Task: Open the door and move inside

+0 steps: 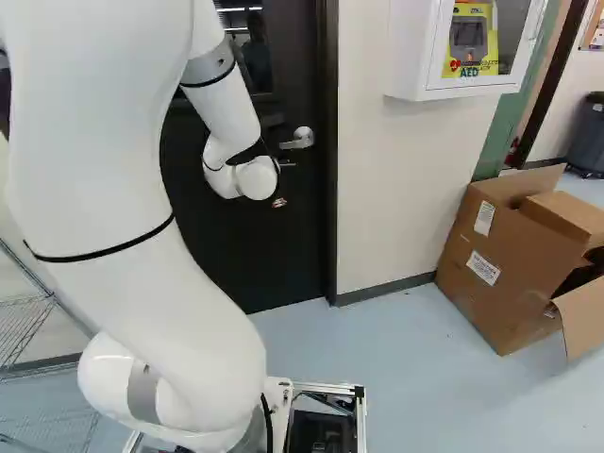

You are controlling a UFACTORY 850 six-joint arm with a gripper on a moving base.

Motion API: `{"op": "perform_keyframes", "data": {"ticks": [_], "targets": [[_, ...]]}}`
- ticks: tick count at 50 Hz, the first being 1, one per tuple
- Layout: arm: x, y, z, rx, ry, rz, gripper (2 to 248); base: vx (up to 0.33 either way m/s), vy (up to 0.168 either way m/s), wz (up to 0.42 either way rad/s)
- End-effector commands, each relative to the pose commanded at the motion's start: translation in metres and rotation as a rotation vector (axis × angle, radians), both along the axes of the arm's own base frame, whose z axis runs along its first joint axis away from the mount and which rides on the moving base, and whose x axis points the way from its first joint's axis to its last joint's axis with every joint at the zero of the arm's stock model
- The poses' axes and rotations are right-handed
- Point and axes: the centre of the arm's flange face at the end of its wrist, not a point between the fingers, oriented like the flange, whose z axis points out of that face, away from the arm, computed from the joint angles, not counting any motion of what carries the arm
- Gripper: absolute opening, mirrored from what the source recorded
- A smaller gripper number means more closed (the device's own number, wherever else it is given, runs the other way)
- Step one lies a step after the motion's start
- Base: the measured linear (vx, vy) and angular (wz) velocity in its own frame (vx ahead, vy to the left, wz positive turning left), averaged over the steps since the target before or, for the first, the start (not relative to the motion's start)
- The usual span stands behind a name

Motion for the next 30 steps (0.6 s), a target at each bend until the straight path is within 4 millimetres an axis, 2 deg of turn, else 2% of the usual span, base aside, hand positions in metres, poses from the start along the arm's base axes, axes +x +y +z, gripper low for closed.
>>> {"op": "perform_keyframes", "data": {"ticks": [9,30], "targets": [[-0.006,0.000,0.009,0.000,-0.017,0.000,247,0.000,0.000,0.000],[-0.037,0.000,0.031,-0.001,-0.064,-0.001,247,0.000,0.000,0.000]]}}
